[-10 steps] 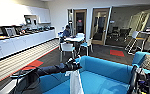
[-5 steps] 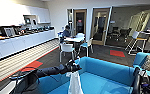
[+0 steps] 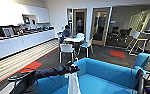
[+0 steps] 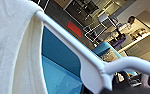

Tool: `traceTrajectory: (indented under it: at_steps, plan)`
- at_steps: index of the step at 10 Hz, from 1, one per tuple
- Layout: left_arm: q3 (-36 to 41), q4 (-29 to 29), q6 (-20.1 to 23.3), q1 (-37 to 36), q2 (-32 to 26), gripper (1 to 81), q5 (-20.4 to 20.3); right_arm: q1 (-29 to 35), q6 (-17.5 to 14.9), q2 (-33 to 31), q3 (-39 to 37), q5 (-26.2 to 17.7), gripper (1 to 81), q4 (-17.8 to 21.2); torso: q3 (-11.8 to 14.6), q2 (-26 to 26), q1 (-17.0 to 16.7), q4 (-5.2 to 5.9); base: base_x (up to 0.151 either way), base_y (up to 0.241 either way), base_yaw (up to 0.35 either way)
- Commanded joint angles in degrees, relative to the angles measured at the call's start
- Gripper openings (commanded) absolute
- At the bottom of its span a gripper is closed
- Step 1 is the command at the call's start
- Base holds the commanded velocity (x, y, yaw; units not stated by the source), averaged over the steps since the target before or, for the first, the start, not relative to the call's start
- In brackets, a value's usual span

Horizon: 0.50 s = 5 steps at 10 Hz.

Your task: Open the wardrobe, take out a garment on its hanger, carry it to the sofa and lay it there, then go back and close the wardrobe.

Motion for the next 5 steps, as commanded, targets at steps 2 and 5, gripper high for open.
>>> traceTrajectory:
  at_steps: [2,5]
  plan:
    - [0.1,5.3,0.9,-8.2,-1.8,1.0,-1.6,2.1,-0.1,0.5,0.3,-3.2,81.1,0.3,0.0,0.0,0.0,0.00,0.049,0.000,0.000]
    - [0.1,7.4,0.8,-5.6,-4.6,1.0,-1.6,2.2,-0.1,0.5,0.3,-3.2,81.1,0.2,-2.2,0.0,0.1,0.00,0.000,0.000,0.000]
